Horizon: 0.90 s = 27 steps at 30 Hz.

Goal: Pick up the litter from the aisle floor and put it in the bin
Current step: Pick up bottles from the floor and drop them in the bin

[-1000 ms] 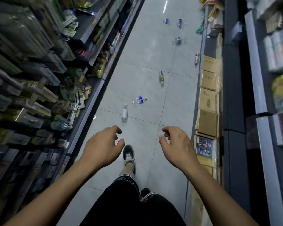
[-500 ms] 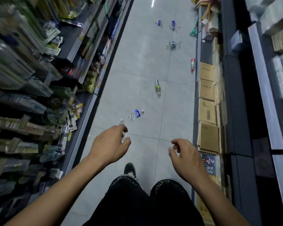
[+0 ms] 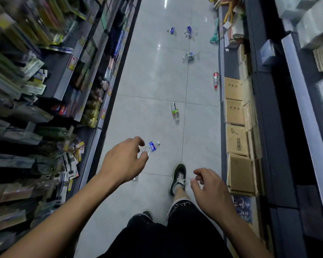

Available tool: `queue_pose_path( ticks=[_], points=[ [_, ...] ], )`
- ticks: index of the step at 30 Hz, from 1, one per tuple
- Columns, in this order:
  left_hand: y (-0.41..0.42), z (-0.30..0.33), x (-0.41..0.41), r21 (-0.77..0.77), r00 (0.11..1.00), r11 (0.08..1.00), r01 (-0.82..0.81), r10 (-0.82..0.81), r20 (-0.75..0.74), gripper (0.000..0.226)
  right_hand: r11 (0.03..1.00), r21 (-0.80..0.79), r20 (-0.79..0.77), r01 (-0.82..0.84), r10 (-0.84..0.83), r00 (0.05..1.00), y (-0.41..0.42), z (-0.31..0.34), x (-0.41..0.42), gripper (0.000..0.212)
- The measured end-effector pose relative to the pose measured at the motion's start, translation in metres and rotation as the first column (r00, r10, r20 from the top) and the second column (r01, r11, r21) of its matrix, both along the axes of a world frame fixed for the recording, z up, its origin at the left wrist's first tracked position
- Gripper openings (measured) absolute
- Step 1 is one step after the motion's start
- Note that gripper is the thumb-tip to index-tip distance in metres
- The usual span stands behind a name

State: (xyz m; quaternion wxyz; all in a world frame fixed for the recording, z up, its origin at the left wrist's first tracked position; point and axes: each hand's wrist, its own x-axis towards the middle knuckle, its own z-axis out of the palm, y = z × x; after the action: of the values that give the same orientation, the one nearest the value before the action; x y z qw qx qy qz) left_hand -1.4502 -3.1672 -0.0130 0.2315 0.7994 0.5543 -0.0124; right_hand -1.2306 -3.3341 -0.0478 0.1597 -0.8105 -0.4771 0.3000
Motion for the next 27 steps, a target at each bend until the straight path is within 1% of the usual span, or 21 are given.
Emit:
queue_pose_path(
  ticks=[4, 9, 12, 16, 19, 22, 24, 27],
  points=[
    [0.040, -0.001, 0.033, -0.007, 0.998, 0.998, -0.068, 0.068, -0.018, 0.037, 0.997, -0.029, -0.021, -0.078, 0.077, 0.997, 0.059, -0.007, 0.041, 0.024],
    [0.074, -0.005, 0.058, -0.036, 0.976, 0.975, -0.218, 0.217, -0.032, 0.036, 0.966, -0.068, -0.024, -0.248, 0.247, 0.969, 0.133, -0.009, 0.080, 0.033],
    [0.087, -0.013, 0.061, -0.062, 0.948, 0.946, -0.319, 0.318, -0.033, 0.036, 0.934, -0.085, -0.017, -0.348, 0.348, 0.937, 0.172, -0.015, 0.089, 0.034],
    [0.101, -0.034, 0.049, -0.096, 0.911, 0.906, -0.412, 0.412, -0.025, 0.035, 0.881, -0.125, 0.003, -0.457, 0.461, 0.887, 0.216, -0.031, 0.083, 0.033],
    [0.109, -0.065, 0.030, -0.116, 0.870, 0.863, -0.492, 0.493, -0.026, 0.033, 0.845, -0.168, 0.002, -0.508, 0.516, 0.857, 0.241, -0.056, 0.067, 0.034],
    [0.114, -0.112, 0.009, -0.166, 0.818, 0.805, -0.570, 0.575, -0.020, 0.030, 0.812, -0.232, -0.013, -0.535, 0.548, 0.837, 0.260, -0.097, 0.047, 0.035],
    [0.114, -0.152, -0.005, -0.201, 0.771, 0.752, -0.628, 0.637, -0.024, 0.027, 0.791, -0.273, -0.027, -0.547, 0.562, 0.827, 0.268, -0.133, 0.033, 0.035],
    [0.110, -0.227, -0.020, -0.241, 0.699, 0.673, -0.699, 0.715, -0.033, 0.024, 0.756, -0.314, -0.057, -0.574, 0.588, 0.807, 0.276, -0.207, 0.013, 0.037]
  ],
)
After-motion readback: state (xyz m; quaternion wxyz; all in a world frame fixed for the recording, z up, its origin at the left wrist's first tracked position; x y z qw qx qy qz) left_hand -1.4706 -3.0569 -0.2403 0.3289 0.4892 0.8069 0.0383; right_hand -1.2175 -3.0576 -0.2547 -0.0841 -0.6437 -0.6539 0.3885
